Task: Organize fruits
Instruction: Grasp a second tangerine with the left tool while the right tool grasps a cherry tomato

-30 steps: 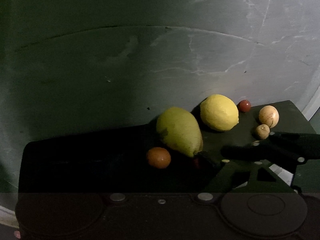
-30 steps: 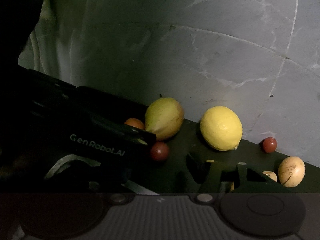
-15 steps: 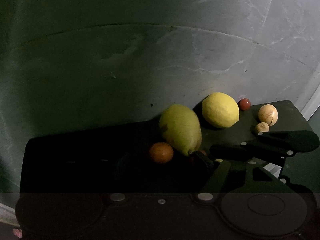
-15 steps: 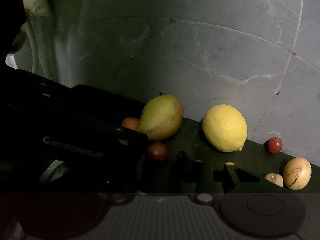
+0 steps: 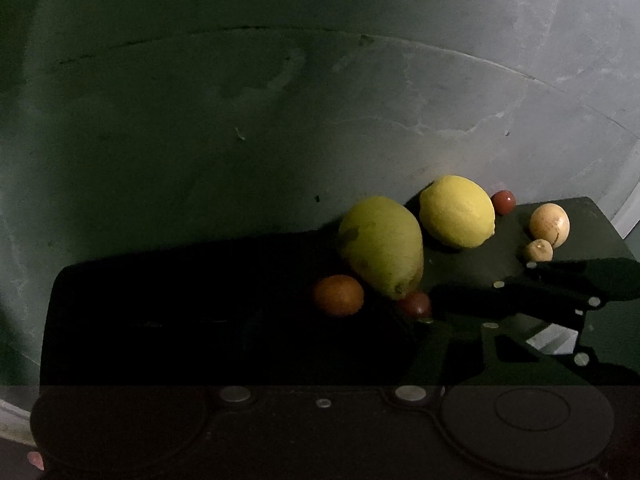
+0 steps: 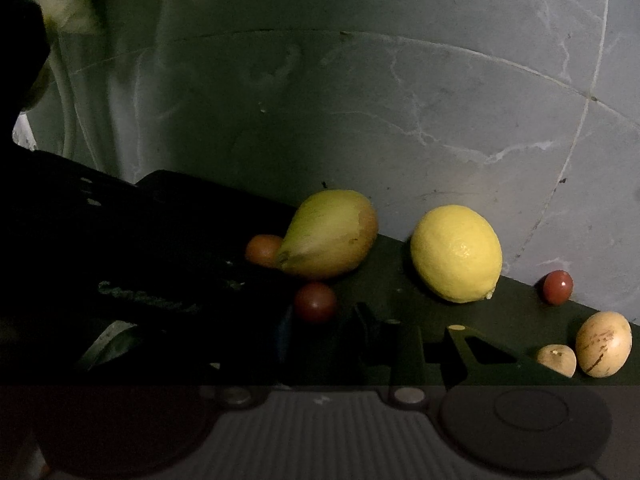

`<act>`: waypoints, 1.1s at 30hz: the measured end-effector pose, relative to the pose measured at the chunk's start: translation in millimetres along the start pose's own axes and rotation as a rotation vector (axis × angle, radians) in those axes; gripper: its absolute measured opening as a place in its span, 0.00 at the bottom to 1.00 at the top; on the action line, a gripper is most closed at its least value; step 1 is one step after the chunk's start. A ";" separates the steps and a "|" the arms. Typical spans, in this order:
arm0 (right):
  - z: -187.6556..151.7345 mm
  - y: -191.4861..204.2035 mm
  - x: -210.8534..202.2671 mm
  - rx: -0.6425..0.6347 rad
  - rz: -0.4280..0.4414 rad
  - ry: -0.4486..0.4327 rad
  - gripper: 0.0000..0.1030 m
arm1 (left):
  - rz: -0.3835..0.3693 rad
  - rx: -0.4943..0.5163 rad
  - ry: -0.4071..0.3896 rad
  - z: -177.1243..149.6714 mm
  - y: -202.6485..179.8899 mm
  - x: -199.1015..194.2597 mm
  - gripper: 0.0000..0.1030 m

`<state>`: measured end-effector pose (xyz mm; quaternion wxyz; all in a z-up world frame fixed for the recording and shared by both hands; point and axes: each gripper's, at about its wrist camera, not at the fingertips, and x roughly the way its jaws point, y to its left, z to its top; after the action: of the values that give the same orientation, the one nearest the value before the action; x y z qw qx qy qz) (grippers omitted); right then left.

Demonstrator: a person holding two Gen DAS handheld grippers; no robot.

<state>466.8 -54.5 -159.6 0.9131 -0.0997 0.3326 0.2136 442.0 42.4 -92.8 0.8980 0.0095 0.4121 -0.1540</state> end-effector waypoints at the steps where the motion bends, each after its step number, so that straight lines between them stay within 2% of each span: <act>1: -0.1 1.0 0.1 0.001 0.001 0.000 0.33 | 0.002 -0.002 -0.002 0.9 -0.3 1.3 0.55; 5: -0.8 0.6 0.4 0.006 0.008 -0.003 0.32 | -0.004 0.010 -0.016 5.4 -2.8 3.9 0.52; 7: -0.9 0.6 1.0 0.005 0.009 -0.003 0.30 | -0.007 0.020 -0.012 7.1 -3.9 6.0 0.43; 9: -1.7 -0.7 1.0 0.005 0.011 -0.004 0.27 | -0.015 0.019 -0.009 7.9 -3.2 7.0 0.39; 11: -2.1 -0.5 0.5 0.005 0.013 -0.004 0.25 | -0.029 0.014 -0.005 7.6 -3.0 6.7 0.30; 33: -16.5 7.5 -21.4 0.032 0.001 -0.028 0.24 | -0.014 -0.034 0.012 -15.9 -11.6 -16.1 0.29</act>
<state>439.4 -60.1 -158.6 0.9191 -0.0821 0.3231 0.2102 417.1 37.9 -90.1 0.8944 -0.0079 0.4203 -0.1531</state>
